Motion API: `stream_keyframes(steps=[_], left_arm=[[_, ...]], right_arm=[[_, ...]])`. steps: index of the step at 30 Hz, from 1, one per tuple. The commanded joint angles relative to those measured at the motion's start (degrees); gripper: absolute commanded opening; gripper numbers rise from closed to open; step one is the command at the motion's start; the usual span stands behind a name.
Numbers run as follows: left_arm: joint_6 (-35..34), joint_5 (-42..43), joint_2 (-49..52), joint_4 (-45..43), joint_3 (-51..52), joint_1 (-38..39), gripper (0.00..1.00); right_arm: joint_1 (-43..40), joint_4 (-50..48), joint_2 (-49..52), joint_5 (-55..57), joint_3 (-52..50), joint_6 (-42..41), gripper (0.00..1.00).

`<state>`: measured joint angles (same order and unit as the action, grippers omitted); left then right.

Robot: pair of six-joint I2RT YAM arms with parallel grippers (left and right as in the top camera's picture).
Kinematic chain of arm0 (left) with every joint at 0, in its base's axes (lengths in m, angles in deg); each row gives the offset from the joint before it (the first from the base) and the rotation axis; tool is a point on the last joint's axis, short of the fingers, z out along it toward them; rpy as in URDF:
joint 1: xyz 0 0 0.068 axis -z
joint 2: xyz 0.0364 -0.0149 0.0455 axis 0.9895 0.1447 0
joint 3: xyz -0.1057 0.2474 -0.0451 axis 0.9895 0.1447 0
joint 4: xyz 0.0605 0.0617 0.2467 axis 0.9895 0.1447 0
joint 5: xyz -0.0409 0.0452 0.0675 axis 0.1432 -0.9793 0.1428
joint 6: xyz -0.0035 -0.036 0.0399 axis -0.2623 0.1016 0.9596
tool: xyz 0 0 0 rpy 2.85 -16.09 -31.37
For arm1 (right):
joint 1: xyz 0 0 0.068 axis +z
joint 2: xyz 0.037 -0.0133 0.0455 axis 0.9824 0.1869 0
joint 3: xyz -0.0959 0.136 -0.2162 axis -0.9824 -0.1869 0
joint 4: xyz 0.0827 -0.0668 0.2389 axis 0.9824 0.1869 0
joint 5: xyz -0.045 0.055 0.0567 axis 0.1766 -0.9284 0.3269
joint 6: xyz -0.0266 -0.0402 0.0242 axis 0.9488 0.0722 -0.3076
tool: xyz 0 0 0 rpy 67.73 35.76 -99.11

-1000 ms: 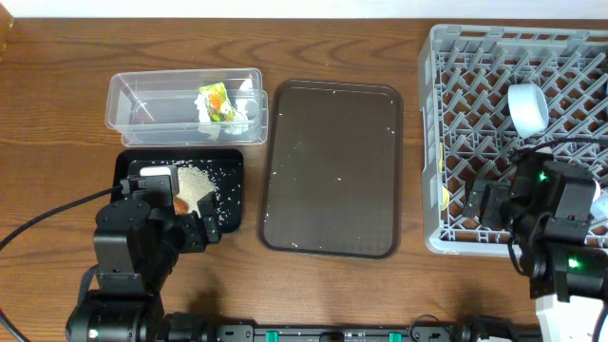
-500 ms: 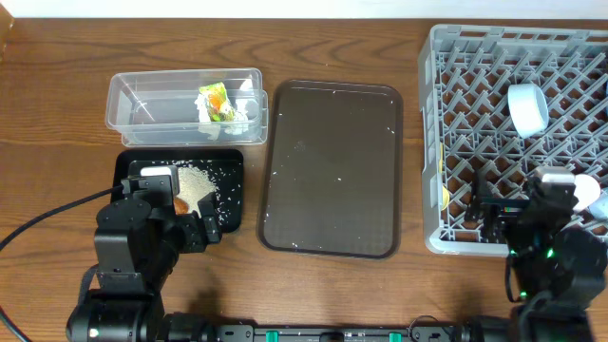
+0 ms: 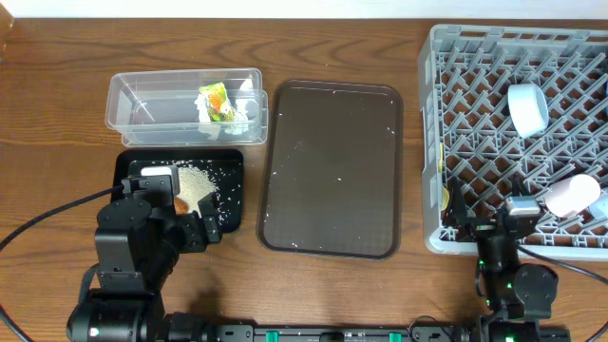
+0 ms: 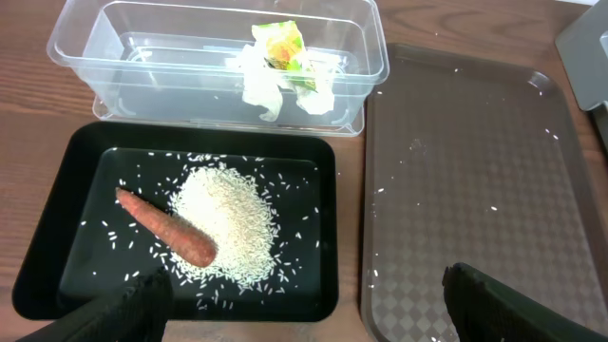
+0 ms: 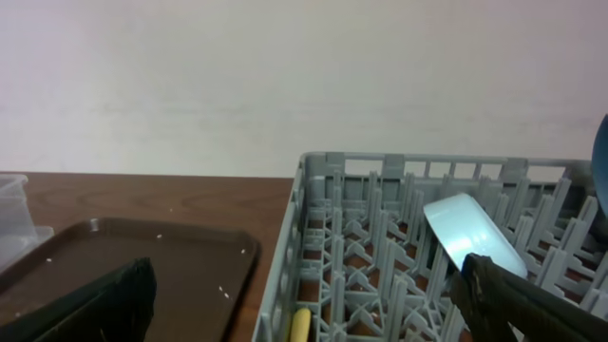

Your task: Sort waste into correct bins and load items into the dishwasher rack

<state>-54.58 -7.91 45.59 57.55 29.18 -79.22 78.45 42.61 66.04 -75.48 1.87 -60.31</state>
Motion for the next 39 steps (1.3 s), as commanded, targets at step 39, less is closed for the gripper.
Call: stream_keyframes(steps=[39], left_arm=[[-0.3,0.2,0.1,0.0,0.0,-0.2,0.93]], right_arm=[[-0.3,12.8,-10.7,-0.3,-4.1,3.2,0.99]])
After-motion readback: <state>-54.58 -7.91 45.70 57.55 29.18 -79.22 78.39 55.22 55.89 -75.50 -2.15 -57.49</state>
